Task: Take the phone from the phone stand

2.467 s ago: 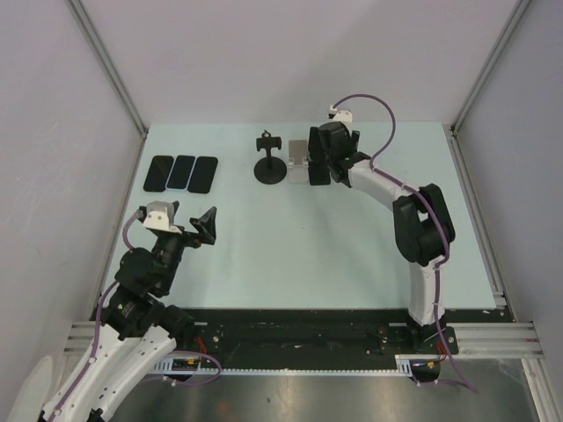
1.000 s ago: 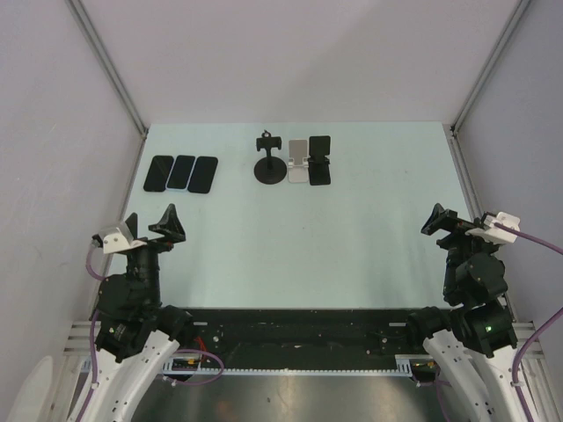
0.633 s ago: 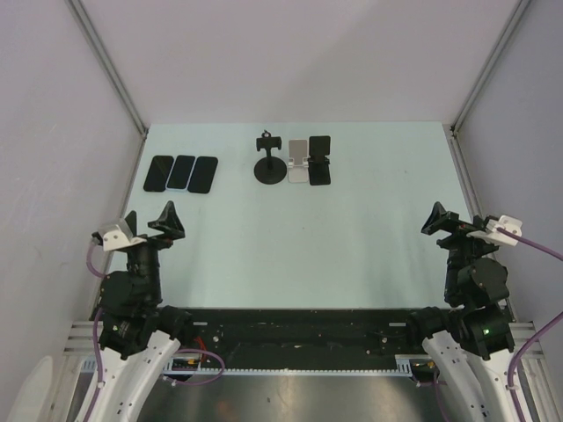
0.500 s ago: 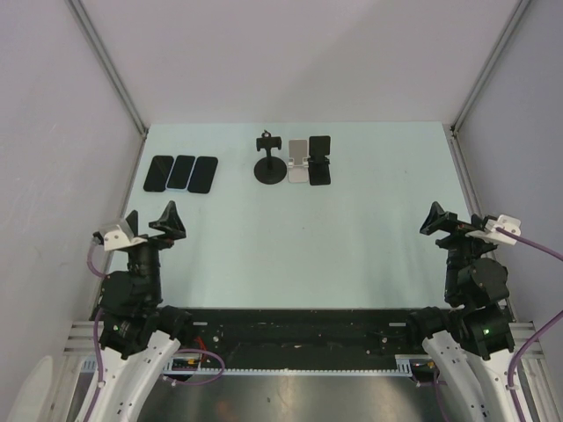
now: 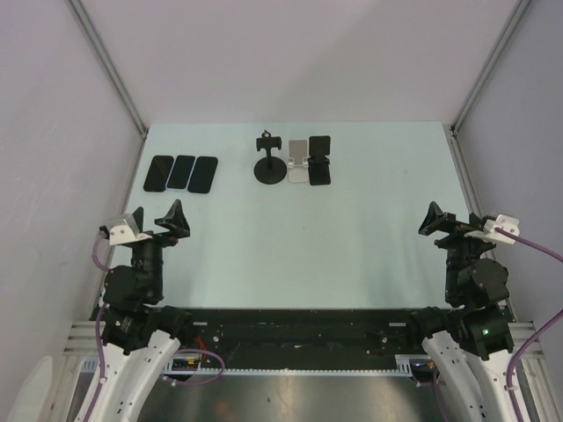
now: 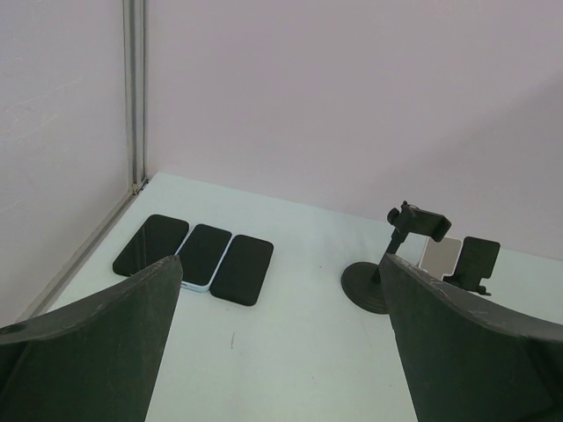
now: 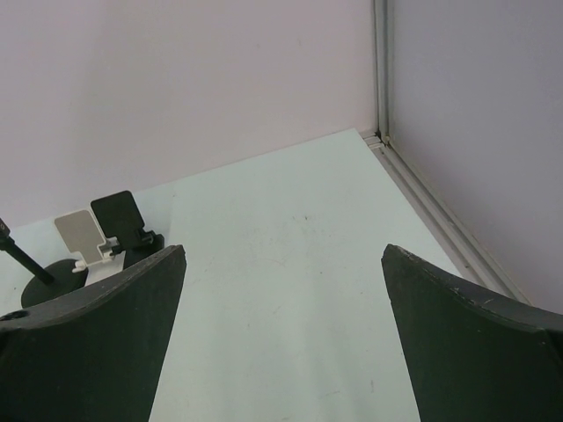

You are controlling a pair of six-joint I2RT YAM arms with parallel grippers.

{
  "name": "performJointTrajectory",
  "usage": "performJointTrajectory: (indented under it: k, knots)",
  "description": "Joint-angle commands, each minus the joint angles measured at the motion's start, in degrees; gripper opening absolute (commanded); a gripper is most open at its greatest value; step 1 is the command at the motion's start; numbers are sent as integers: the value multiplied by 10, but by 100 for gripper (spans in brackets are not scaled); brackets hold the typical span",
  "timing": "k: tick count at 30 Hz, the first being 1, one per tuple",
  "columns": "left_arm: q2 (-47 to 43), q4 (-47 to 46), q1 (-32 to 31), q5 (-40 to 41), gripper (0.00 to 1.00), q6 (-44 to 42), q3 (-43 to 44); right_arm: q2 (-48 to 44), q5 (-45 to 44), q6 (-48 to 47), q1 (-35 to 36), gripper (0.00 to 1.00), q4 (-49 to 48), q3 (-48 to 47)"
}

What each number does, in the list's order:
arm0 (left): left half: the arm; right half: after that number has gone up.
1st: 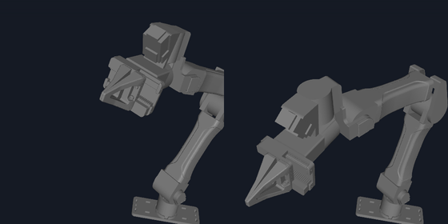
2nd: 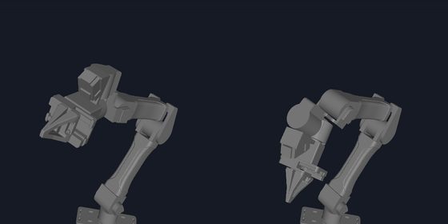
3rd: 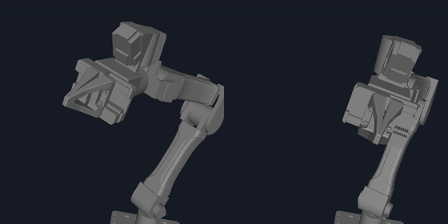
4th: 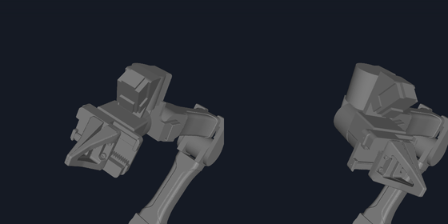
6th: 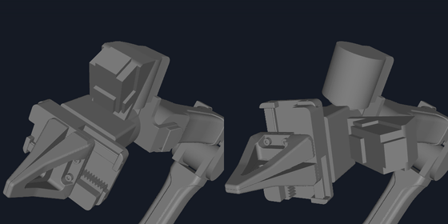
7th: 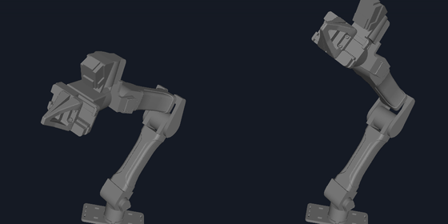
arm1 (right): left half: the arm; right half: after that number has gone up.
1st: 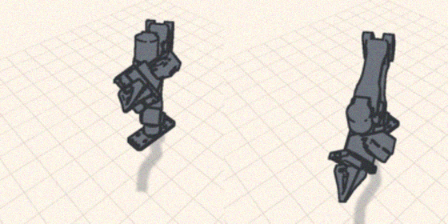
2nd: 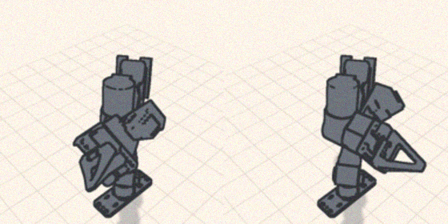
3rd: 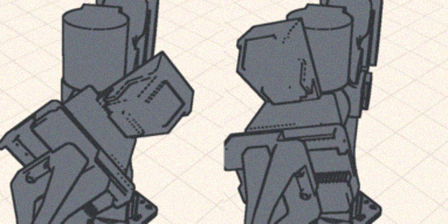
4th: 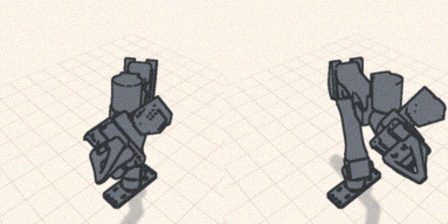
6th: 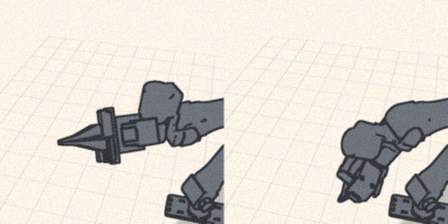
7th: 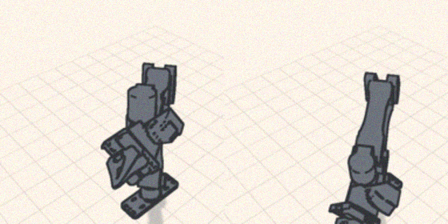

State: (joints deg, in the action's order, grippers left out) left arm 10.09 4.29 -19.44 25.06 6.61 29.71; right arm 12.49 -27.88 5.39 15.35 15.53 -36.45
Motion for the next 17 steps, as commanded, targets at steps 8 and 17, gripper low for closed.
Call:
performJointTrajectory:
  k: [8, 17]
  knots:
    - [4, -17, 9, -20, 100, 1, 1, -13, 21, -6, -2, 100, -15, 0]
    - [6, -17, 10, -30, 100, 0, 3, -15, 23, -8, -2, 100, -14, 0]
